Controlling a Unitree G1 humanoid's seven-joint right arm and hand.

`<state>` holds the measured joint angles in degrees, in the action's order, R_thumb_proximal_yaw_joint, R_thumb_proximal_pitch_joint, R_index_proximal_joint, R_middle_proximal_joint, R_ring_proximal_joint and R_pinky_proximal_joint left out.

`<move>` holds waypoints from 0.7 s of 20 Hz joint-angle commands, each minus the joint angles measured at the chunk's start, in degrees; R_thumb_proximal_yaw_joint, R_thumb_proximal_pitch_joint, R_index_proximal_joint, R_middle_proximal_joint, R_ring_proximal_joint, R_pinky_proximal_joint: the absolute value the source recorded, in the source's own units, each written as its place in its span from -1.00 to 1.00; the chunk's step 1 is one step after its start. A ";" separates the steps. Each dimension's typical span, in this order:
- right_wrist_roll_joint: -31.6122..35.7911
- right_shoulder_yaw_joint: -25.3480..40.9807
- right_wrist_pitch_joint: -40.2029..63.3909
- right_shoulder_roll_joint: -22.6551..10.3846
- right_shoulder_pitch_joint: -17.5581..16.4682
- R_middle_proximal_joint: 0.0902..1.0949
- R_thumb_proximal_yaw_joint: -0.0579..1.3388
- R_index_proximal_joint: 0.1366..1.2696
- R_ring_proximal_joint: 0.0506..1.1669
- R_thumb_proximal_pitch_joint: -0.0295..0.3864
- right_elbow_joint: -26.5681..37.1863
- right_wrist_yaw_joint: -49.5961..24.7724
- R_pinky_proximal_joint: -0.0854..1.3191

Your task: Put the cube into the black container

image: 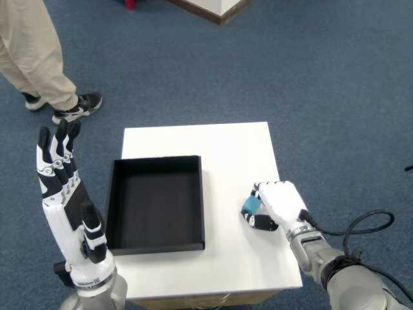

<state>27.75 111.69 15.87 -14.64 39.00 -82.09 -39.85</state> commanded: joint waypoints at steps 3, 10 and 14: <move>1.02 -0.70 1.17 -1.12 2.04 0.24 0.21 0.02 0.20 -0.33 -0.97 -2.68 0.22; 1.00 -0.78 3.42 -0.76 2.75 0.24 0.22 0.05 0.20 -0.27 -0.91 -6.14 0.21; 0.70 -0.69 5.21 -0.26 3.74 0.24 0.21 0.04 0.20 -0.23 -0.92 -9.49 0.20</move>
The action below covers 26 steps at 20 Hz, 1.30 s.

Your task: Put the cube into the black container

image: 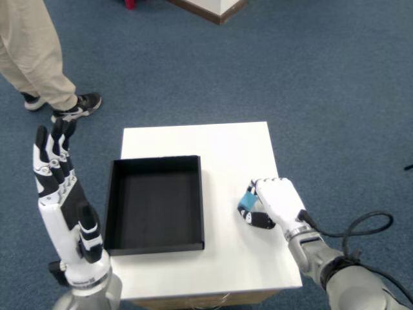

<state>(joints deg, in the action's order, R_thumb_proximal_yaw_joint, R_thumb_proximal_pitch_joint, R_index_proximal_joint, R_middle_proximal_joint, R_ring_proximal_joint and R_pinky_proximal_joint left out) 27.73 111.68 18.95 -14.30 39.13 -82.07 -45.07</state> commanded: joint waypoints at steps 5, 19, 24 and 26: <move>0.47 -0.65 5.06 -0.10 4.89 0.23 0.19 0.04 0.20 -0.20 -0.87 -8.72 0.20; -5.11 3.04 19.51 2.19 9.24 0.50 0.26 0.12 0.52 -0.20 -1.14 -34.18 0.44; -7.09 4.67 21.25 2.03 10.46 0.53 0.24 0.14 0.45 -0.24 -0.37 -39.16 0.35; -7.74 5.21 22.20 1.99 11.08 0.63 0.26 0.20 0.59 -0.28 0.17 -41.13 0.51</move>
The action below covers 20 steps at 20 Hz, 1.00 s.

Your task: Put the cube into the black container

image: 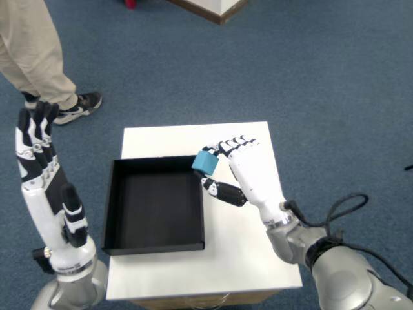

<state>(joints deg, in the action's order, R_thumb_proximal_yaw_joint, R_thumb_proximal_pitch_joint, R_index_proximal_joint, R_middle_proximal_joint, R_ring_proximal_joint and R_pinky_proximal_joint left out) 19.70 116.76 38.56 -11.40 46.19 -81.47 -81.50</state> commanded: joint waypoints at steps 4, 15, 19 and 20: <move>-1.50 1.16 3.83 -1.04 4.68 0.82 0.34 0.27 0.99 -0.32 0.44 -9.05 0.98; -5.96 1.64 3.61 -1.17 7.68 0.84 0.42 0.26 1.00 -0.38 6.07 -10.91 1.00; -6.88 0.58 1.60 -1.09 8.31 0.86 0.41 0.27 1.00 -0.39 8.04 -10.04 1.00; -7.10 0.28 1.18 -1.13 8.54 0.86 0.40 0.27 0.99 -0.39 8.54 -9.78 1.00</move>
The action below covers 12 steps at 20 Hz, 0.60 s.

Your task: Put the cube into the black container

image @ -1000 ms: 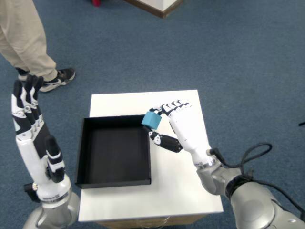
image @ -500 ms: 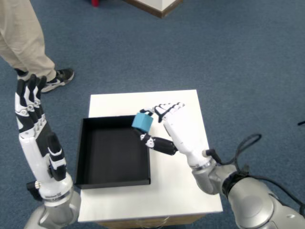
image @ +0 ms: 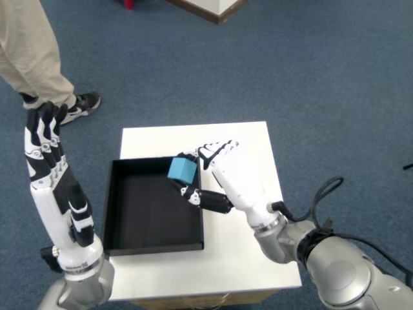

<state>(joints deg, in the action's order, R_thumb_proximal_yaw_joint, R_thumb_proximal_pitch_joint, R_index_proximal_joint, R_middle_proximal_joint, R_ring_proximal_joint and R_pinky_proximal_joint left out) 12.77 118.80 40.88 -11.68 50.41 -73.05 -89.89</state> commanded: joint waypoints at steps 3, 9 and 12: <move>-0.60 -2.48 -2.30 -1.00 5.11 0.85 0.39 0.25 0.98 -0.39 1.76 -0.22 0.99; -0.67 -5.39 -6.80 -0.99 6.02 0.88 0.38 0.25 0.98 -0.42 4.72 4.93 0.99; -0.53 -7.36 -9.24 -0.87 6.16 0.92 0.37 0.26 1.00 -0.43 5.18 9.08 0.99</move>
<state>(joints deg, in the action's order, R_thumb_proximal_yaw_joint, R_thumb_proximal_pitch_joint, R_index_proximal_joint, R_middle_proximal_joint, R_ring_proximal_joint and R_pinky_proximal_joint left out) 11.73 113.51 32.56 -11.96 52.91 -67.75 -80.50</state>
